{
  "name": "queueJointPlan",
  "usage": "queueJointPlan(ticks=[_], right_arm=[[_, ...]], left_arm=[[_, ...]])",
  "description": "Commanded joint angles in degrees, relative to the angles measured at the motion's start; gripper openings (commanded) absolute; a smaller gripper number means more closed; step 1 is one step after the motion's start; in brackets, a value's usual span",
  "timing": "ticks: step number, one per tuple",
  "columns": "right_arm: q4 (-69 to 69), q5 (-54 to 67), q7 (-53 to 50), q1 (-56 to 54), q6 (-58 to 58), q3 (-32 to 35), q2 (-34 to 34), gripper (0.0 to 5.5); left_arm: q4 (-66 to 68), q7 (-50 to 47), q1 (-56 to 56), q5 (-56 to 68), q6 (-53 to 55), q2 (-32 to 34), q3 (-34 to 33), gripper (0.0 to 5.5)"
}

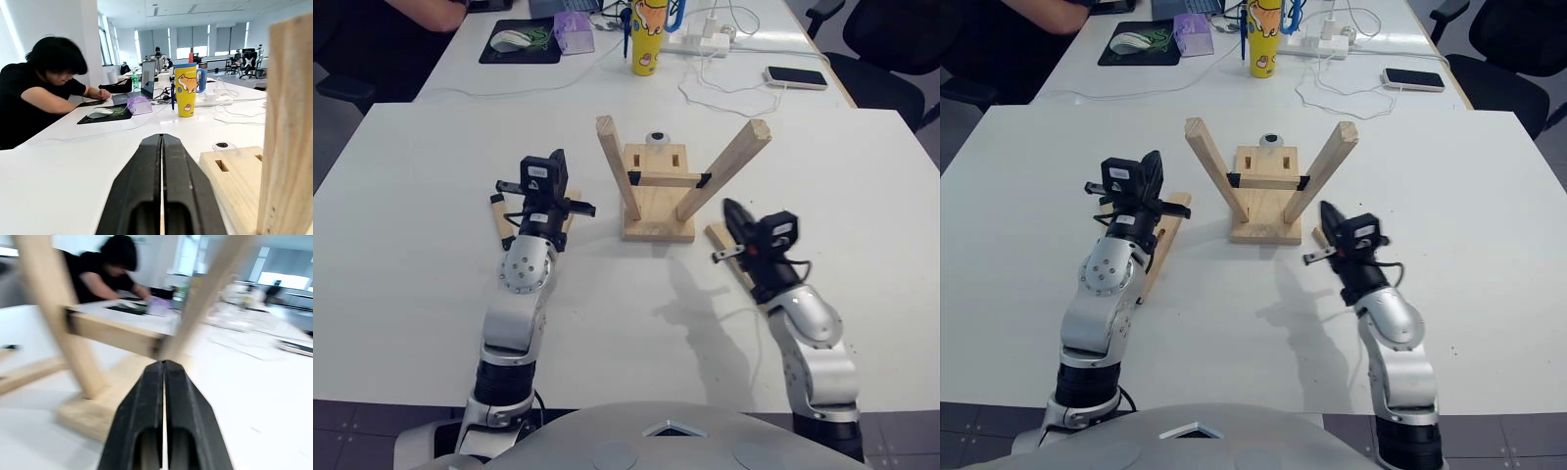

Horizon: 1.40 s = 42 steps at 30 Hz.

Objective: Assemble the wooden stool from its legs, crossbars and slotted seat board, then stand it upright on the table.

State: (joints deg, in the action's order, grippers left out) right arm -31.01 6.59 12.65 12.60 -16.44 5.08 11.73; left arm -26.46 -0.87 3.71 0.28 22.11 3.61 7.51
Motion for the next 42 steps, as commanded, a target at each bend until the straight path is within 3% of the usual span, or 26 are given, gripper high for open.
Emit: queueJointPlan(ticks=[1,7,23,25,28,30,42], right_arm=[[1.6,-0.7,-7.1,-11.9,-2.2,5.3,-0.7,0.0],[7.5,-1.2,-11.7,-26.0,-2.1,6.9,-0.6,0.0],[9.7,-1.1,-12.4,-26.4,-1.7,7.1,-1.0,0.0],[9.0,-0.8,-11.6,-26.2,-1.5,5.9,-1.3,0.0],[7.6,-1.1,-2.7,-25.1,-1.5,-4.9,0.4,0.0],[9.5,-1.9,-1.5,-24.7,-5.5,-8.0,0.8,0.0],[12.3,-3.0,-9.9,-24.7,-5.7,5.6,3.0,0.0]], left_arm=[[-1.4,0.3,2.4,0.1,-1.4,-0.2,-1.6,0.05],[1.4,1.6,10.1,-0.5,-1.5,-0.2,-1.6,0.05],[1.5,-2.7,9.5,-5.3,-3.9,-0.1,-5.4,0.05],[3.0,1.0,10.0,-4.1,-3.9,-0.1,-1.8,0.05],[6.9,12.4,11.4,-3.9,-1.2,1.4,12.2,0.05],[7.6,13.0,11.2,-5.0,0.3,0.9,14.7,0.05],[3.6,-3.6,8.4,-12.0,0.2,2.9,-5.1,0.05]])
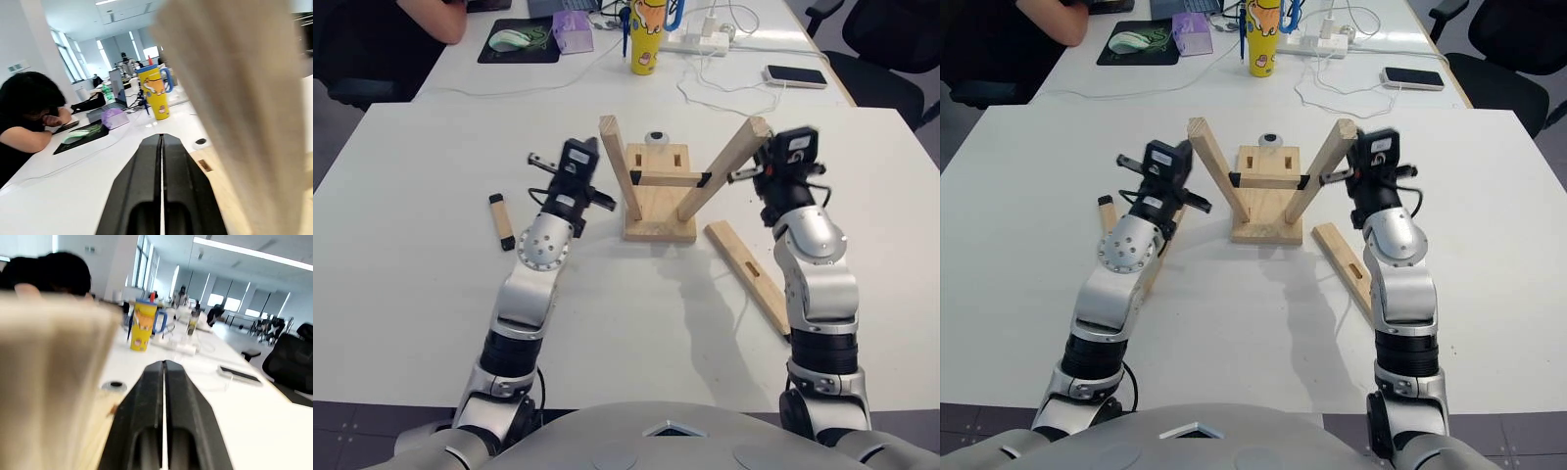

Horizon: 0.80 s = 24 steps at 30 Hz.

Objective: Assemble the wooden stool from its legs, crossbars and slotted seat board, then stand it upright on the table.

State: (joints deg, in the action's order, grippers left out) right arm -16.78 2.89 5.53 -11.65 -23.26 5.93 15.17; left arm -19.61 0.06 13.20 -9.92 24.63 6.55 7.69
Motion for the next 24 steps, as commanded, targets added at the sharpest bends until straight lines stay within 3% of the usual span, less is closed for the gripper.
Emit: queueJointPlan(ticks=[1,5,8,10,20,24], right_arm=[[-2.9,1.3,-3.1,-0.4,2.3,5.6,-1.1,0.0],[-6.7,3.7,-2.4,-1.4,6.5,5.5,-2.9,0.0],[-6.7,5.8,6.0,-1.1,1.3,-6.1,-2.7,0.0],[-5.5,5.7,6.7,0.4,-3.7,-10.1,-3.4,0.0],[0.3,2.7,3.1,0.5,-1.3,-1.8,0.4,0.0],[5.2,4.4,7.0,-0.7,-0.9,-1.8,1.4,0.0]], left_arm=[[-4.3,-5.4,-0.9,-2.0,-4.2,-0.2,-6.1,0.05],[-6.4,-4.3,-0.1,-2.7,-9.6,-0.1,-3.3,0.05],[0.5,9.7,0.5,-0.1,-2.8,0.5,11.7,0.05],[1.8,12.7,-0.4,0.4,1.0,-0.4,16.0,0.05],[2.0,4.4,0.2,-5.1,3.0,3.6,3.7,0.05],[2.4,6.3,-1.0,-3.6,2.7,4.9,1.7,0.05]])
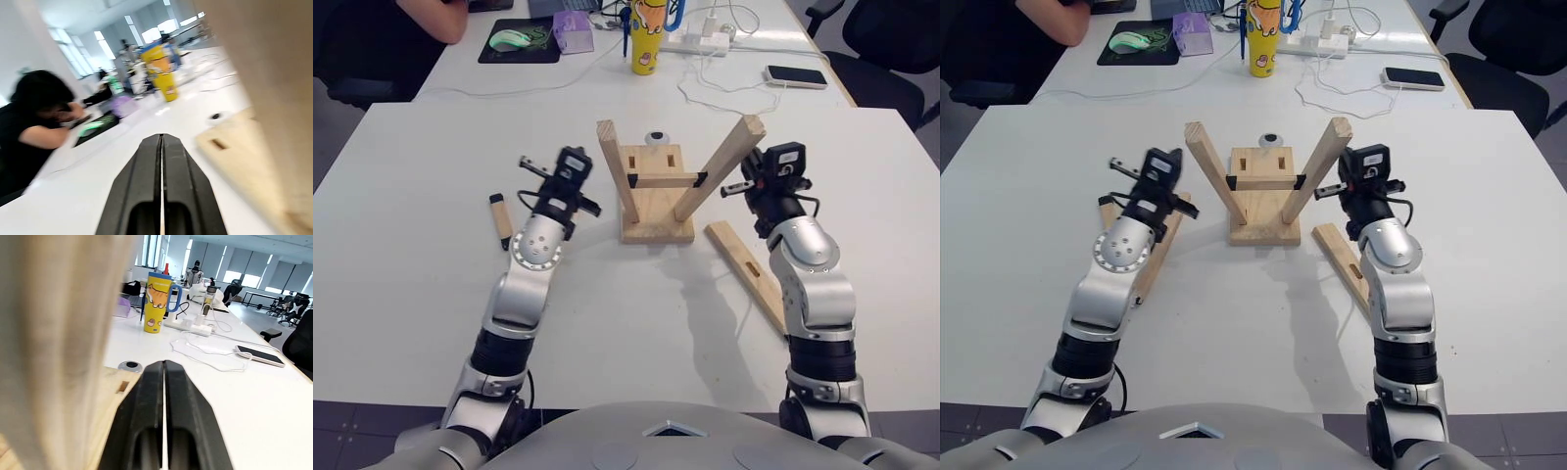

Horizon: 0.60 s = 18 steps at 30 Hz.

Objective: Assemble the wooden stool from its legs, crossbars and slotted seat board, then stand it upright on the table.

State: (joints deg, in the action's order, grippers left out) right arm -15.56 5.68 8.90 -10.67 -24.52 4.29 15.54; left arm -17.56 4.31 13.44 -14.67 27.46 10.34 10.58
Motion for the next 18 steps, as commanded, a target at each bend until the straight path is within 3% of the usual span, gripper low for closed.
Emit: queueJointPlan(ticks=[1,12,18], right_arm=[[5.2,2.0,5.1,-2.2,0.6,-0.6,1.4,0.0],[7.1,2.3,16.0,-2.6,1.6,-6.6,4.1,0.0],[5.4,-0.1,17.2,-1.5,2.7,-10.9,4.8,0.0]], left_arm=[[0.5,4.0,-1.7,1.8,0.0,2.5,-1.3,0.05],[-1.7,40.3,-7.2,14.8,3.0,28.7,-2.1,0.05],[-3.1,47.2,-8.0,17.5,3.3,31.4,1.9,0.05]])
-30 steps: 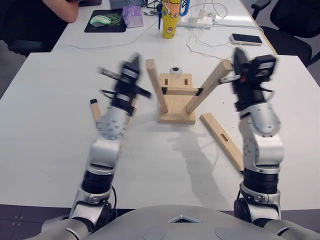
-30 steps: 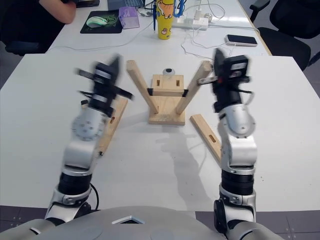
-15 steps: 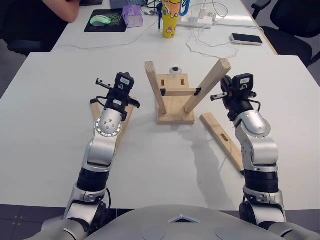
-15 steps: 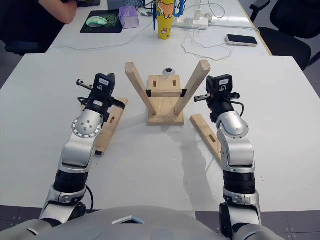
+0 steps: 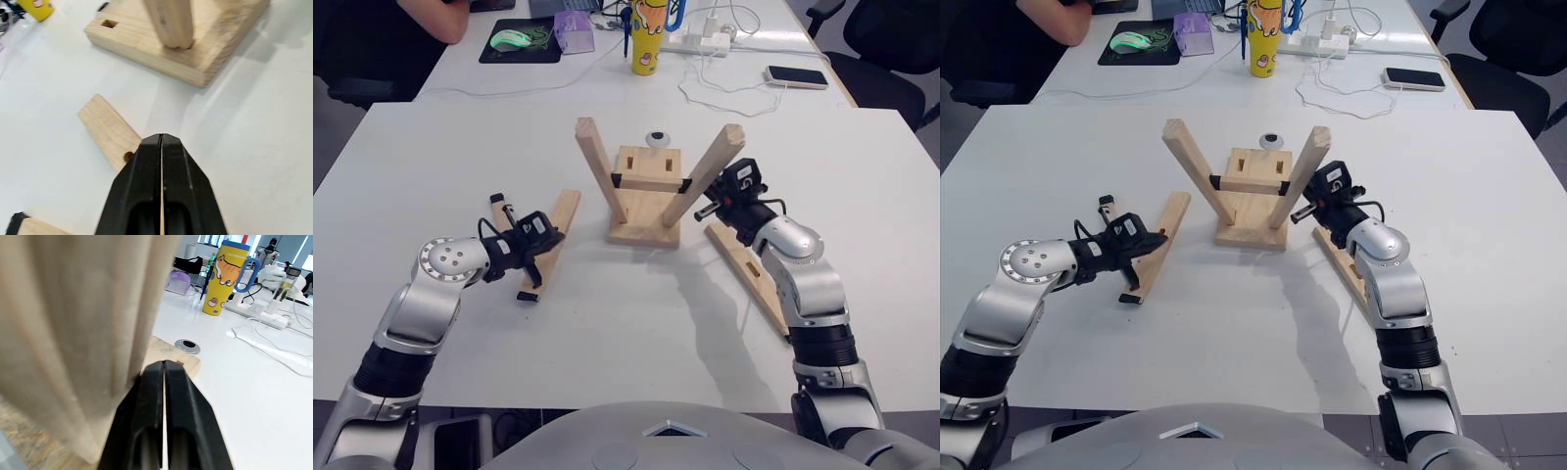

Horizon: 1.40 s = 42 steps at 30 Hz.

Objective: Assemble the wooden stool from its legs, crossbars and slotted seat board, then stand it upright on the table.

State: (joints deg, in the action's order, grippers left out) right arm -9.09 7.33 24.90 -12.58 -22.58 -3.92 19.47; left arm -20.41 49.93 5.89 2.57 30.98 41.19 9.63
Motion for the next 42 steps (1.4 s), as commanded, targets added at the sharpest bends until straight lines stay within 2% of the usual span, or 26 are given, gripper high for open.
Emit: queueJointPlan(ticks=[1,10,17,25,32,36,42], right_arm=[[-1.1,-1.9,1.4,0.4,1.0,-3.3,0.8,0.0],[1.8,-6.0,4.3,-2.0,7.3,-10.0,0.0,0.0],[3.0,-6.7,8.8,-4.1,12.0,-14.3,-0.9,0.0],[1.2,-6.8,11.3,-4.3,12.1,-17.4,-2.4,0.0],[5.1,-11.1,10.3,-7.4,13.1,-20.8,-4.3,0.0],[7.6,-13.4,8.4,-7.9,12.6,-16.0,0.0,0.0],[10.5,-13.1,9.1,-6.7,14.1,-7.9,8.4,0.0]], left_arm=[[0.5,1.2,0.1,-0.3,-0.7,0.0,3.7,0.05],[8.2,-5.0,7.2,-4.1,-3.5,-8.5,9.2,0.05],[13.9,-5.7,9.5,-10.1,-5.5,-8.1,13.5,0.05],[17.0,-5.3,9.4,-11.9,-7.2,-8.2,13.7,0.05],[19.5,-6.9,10.4,-13.2,-8.6,-8.9,13.1,0.05],[19.9,-9.5,9.9,-15.6,-9.2,-5.9,10.3,0.05],[14.4,-10.4,5.2,-14.1,-7.7,-0.8,1.8,0.05]])
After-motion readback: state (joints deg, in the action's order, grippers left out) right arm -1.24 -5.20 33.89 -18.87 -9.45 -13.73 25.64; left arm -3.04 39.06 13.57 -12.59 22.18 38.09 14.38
